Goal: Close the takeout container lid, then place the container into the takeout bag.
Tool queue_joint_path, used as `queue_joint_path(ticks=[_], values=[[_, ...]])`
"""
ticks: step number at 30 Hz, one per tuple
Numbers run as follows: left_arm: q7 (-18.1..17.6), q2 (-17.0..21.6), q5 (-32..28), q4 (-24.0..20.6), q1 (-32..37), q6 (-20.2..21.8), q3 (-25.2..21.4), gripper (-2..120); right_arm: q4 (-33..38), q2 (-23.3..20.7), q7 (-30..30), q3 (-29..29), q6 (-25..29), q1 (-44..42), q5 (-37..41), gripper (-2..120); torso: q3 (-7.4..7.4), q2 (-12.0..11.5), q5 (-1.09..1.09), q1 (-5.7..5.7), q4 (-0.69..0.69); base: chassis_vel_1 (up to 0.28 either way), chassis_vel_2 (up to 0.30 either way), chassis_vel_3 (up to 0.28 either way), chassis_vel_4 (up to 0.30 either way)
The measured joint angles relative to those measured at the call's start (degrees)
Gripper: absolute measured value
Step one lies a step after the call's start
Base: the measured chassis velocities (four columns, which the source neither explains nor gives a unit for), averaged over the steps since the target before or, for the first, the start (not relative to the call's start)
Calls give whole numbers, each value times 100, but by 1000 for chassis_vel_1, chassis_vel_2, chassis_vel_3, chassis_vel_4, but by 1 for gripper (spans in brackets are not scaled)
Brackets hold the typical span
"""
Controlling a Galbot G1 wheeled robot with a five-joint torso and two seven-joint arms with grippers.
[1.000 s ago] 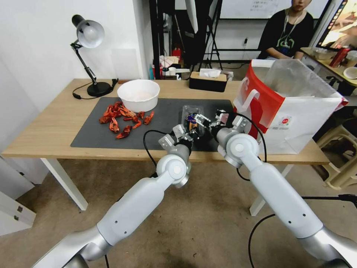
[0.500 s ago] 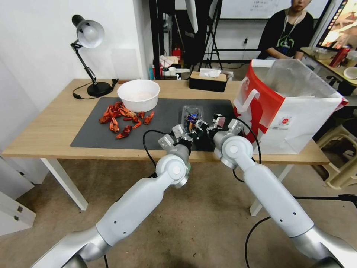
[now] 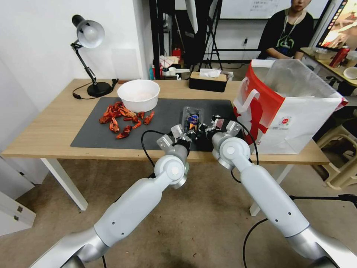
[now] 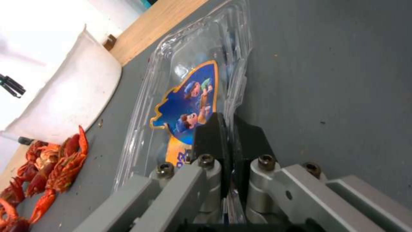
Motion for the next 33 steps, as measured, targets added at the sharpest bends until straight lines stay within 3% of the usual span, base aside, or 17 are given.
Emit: queue_joint_path(ticks=[6,9,10,13,18,21,33], values=[[133,117,506,-152,83,-70,-30,0,24,-3,-3,15,9,-32,-40,0,0,0,0,0,0,0,0,0,0],[333,319,1308,-356,232,-90,-132,9,49,-12,-8,24,12,-54,-73,0,1,0,0,0,0,0,0,0,0],[333,319,1308,-356,232,-90,-132,9,49,-12,-8,24,12,-54,-73,0,1,0,0,0,0,0,0,0,0],[610,578,2212,-577,504,-90,-331,23,74,-34,-8,39,11,-72,-85,0,0,0,-1,0,0,0,0,0,0],[849,813,3003,-777,857,-80,-596,36,93,-48,-6,42,9,-84,-112,0,1,0,-1,0,0,0,0,0,0],[1071,1002,3636,-928,1222,-128,-924,52,108,-55,-6,49,6,-96,-137,0,0,0,-1,0,0,0,0,0,0],[1606,1485,4464,-1711,2518,-204,-2125,95,115,-51,-24,52,12,-137,-273,0,0,0,0,-1,0,0,0,0,0]])
